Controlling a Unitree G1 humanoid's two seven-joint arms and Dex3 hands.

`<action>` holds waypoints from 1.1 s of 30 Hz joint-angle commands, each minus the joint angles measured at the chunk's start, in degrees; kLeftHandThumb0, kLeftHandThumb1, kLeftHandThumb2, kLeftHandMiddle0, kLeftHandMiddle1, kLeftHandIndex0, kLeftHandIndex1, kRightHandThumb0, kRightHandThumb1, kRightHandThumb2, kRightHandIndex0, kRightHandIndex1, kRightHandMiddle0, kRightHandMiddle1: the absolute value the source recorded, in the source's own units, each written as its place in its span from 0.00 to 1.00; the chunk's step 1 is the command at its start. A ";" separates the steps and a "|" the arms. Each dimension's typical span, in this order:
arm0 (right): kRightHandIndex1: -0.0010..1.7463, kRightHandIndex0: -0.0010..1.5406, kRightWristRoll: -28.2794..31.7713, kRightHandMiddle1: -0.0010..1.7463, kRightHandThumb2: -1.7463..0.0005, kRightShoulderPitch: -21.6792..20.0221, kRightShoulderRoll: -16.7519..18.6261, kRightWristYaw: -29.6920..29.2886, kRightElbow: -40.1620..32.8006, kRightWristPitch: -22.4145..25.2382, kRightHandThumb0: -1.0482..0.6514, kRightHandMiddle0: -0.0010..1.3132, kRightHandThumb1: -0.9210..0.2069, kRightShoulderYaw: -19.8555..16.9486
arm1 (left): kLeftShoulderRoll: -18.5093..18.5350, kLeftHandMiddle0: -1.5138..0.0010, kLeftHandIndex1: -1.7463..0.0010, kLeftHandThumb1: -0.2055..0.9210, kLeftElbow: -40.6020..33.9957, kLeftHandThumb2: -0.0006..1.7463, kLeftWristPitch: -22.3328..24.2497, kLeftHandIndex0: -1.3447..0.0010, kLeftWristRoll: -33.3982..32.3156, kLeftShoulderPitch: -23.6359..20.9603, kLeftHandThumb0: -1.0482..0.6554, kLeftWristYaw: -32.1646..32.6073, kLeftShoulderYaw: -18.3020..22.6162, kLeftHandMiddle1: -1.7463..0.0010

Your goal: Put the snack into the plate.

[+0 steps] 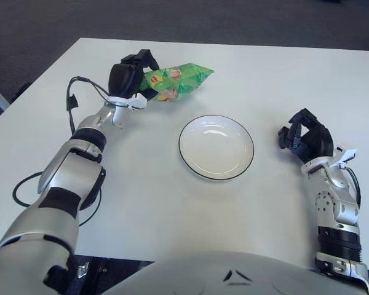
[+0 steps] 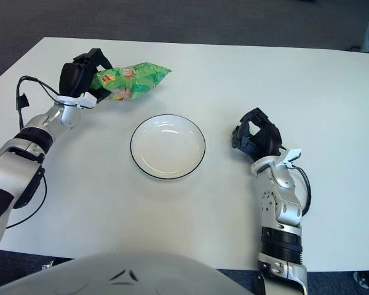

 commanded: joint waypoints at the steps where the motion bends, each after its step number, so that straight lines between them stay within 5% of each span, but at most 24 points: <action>1: 1.00 0.74 -0.40 1.00 0.28 2.88 2.26 -0.62 4.13 1.99 0.34 0.44 0.49 0.25 | 2.87 0.48 0.00 0.26 -4.05 0.91 -3.64 0.59 -2.20 2.10 0.61 0.18 3.24 0.01; 21: 1.00 0.75 -0.97 1.00 0.28 2.98 2.28 -0.51 4.17 1.17 0.34 0.44 0.49 0.60 | -2.28 0.39 0.00 0.11 -16.44 1.00 -1.56 0.49 -0.72 6.64 0.61 10.50 11.44 0.04; 33: 1.00 0.74 -0.83 1.00 0.28 3.11 2.36 -0.22 4.00 0.80 0.34 0.44 0.49 0.51 | -4.36 0.35 0.00 0.08 -21.93 1.00 -4.95 0.48 -10.60 11.11 0.61 0.18 17.23 0.09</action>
